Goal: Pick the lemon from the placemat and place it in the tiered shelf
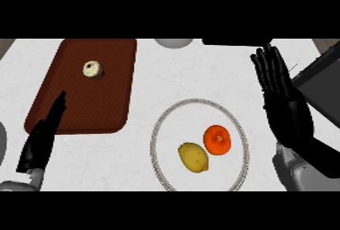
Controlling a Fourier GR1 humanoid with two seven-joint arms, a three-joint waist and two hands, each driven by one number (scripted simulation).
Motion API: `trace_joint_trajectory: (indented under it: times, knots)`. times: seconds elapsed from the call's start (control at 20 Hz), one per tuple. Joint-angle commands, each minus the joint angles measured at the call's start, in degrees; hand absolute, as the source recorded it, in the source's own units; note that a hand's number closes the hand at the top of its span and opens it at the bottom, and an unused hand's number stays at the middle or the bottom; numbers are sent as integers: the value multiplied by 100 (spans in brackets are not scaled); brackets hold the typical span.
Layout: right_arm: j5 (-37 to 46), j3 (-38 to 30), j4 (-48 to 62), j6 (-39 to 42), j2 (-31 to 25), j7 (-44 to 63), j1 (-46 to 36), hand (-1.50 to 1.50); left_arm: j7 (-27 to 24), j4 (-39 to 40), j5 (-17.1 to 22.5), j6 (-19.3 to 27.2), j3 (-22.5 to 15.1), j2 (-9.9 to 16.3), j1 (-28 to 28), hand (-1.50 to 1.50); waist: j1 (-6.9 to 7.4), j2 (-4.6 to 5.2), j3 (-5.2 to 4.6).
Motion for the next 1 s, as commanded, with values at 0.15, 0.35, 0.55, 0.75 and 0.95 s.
trace_joint_trajectory:
  times: [0.15, 0.35, 0.55, 0.75, 0.95]
  knots:
    - [-369, -548, 456, 1041, -985, 99, 69, 150, 168, 334, 1112, -497, 411, -474, 369, 0, -45, -44, 171]
    - [1102, -353, 1431, 687, -1937, 975, 536, 150, 389, 583, 1456, -591, 339, -843, 389, 0, -67, 59, 131]
    - [126, -559, 2214, 1395, -1448, 553, 333, -150, 703, 692, 1659, -810, 422, -895, 193, 0, -44, -38, 178]
    - [63, -487, 2127, 2399, -1902, -199, 500, -150, 491, 856, 1643, -884, 425, -1099, 204, 0, -81, -53, 176]
    - [-341, -425, 1656, 3377, -2390, 448, 205, -150, 122, 1391, 1597, -1111, 571, -1093, 158, 0, -103, -55, 168]
